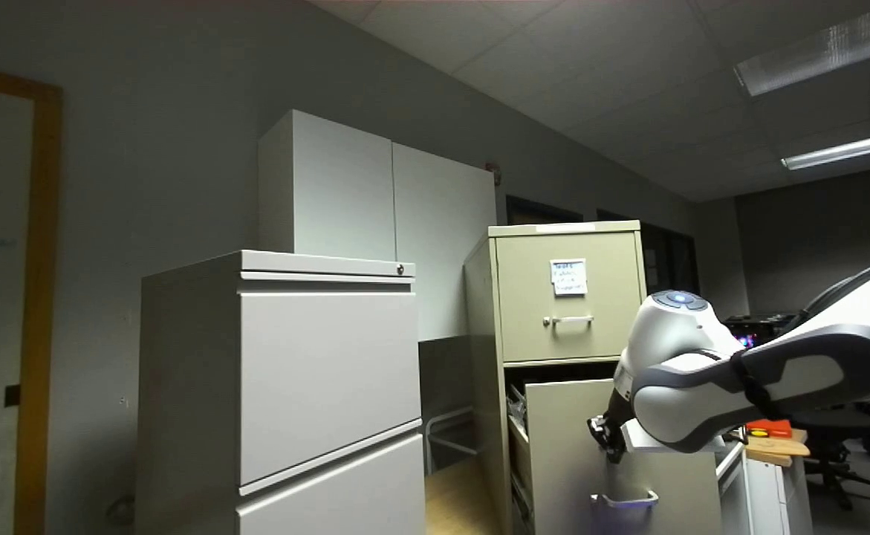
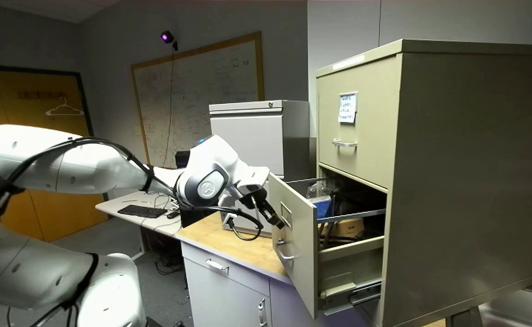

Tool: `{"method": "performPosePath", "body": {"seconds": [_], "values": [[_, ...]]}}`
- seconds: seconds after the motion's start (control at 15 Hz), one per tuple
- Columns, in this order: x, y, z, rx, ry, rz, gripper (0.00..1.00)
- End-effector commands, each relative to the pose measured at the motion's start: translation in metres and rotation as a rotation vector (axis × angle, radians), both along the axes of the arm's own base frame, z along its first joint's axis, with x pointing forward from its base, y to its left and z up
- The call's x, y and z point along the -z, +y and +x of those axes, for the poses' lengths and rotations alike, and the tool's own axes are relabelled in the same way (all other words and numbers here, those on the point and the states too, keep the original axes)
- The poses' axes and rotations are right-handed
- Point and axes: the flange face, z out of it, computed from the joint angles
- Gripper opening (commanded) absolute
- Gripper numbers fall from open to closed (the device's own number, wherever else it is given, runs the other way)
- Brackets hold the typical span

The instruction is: Close the bottom drawer of the right cabinet

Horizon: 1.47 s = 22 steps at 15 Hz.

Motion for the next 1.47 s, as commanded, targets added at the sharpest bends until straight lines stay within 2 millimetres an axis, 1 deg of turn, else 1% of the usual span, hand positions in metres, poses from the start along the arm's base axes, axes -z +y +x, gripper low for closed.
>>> {"method": "performPosePath", "body": {"seconds": [0.0,0.13,0.2,0.33,0.53,0.73,1.0,1.2,1.4], "values": [[-0.005,-0.006,0.036,0.089,-0.031,0.045,0.03],[-0.008,-0.009,0.054,0.168,-0.089,0.040,0.02],[-0.009,-0.010,0.063,0.211,-0.123,0.043,0.00],[-0.008,-0.013,0.084,0.283,-0.186,0.059,0.00],[-0.010,-0.028,0.118,0.412,-0.251,0.053,0.00],[-0.013,-0.040,0.149,0.516,-0.274,0.036,0.00],[-0.017,-0.054,0.189,0.609,-0.287,0.019,0.00],[-0.017,-0.064,0.212,0.663,-0.291,-0.002,0.00],[-0.013,-0.073,0.230,0.714,-0.286,-0.012,0.00]]}}
